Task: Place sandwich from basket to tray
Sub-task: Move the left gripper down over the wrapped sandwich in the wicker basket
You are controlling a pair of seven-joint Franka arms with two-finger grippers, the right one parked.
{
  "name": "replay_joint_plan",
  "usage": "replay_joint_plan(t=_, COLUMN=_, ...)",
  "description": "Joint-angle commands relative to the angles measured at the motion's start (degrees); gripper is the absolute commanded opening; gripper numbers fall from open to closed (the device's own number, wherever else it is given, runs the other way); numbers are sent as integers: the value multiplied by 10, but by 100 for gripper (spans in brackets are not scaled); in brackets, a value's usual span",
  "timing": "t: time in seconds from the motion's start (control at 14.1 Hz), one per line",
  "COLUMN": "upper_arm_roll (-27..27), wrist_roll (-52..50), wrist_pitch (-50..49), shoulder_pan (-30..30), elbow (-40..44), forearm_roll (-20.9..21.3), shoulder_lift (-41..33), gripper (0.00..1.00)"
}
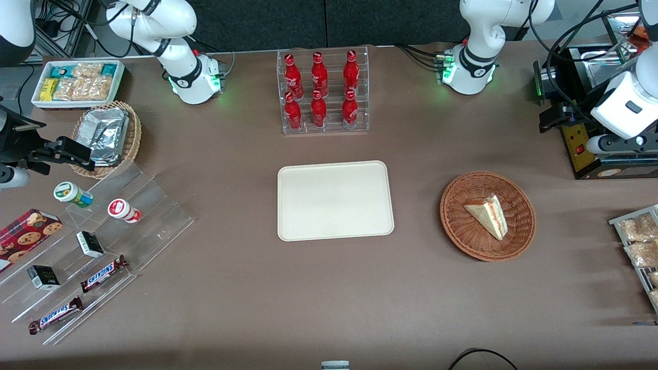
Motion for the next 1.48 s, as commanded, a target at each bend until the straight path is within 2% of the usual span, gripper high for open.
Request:
replay_joint_plan(t=0.0, upper_arm_roll=-2, wrist_roll=11, wrist_pitch=-9, shoulder_pan=1, elbow=0, forearm_roll=6, shoulder_lift=-6, gripper=100)
replay_joint_plan(t=0.21, upper_arm_roll=-4, wrist_roll=7, wrist_pitch=5, shoulder_pan=-3, elbow=-6, forearm_roll=25, shoulder_lift=19, gripper=100)
replay_joint_plan(t=0.35, upper_arm_roll=-4, wrist_roll=2, wrist_pitch=51, shoulder_pan=-4, elbow=-48, forearm_roll=27, shoulder_lift=38, gripper=100)
replay_joint_plan(t=0.64, upper_arm_roll=-4, wrist_roll=-70, wrist_pitch=216, shoulder_pan=-5, elbow=-177, forearm_roll=23, shoulder_lift=38, gripper=100)
replay_joint_plan(t=0.92, upper_arm_roll=-6, wrist_roll=-241, wrist_pitch=401, shoulder_pan=-8, elbow=-294, forearm_roll=16, shoulder_lift=50, gripper=100)
replay_joint_plan(t=1.13, upper_arm_roll=-6, wrist_roll=-310, wrist_pitch=531, shoulder_pan=-18, elbow=-379, forearm_roll=16, shoulder_lift=55, gripper=100)
replay_joint_plan(t=1.41, upper_arm_roll=-6, wrist_roll=-349, wrist_pitch=594, shoulder_pan=-26, elbow=-392, forearm_roll=16, shoulder_lift=100, gripper=100)
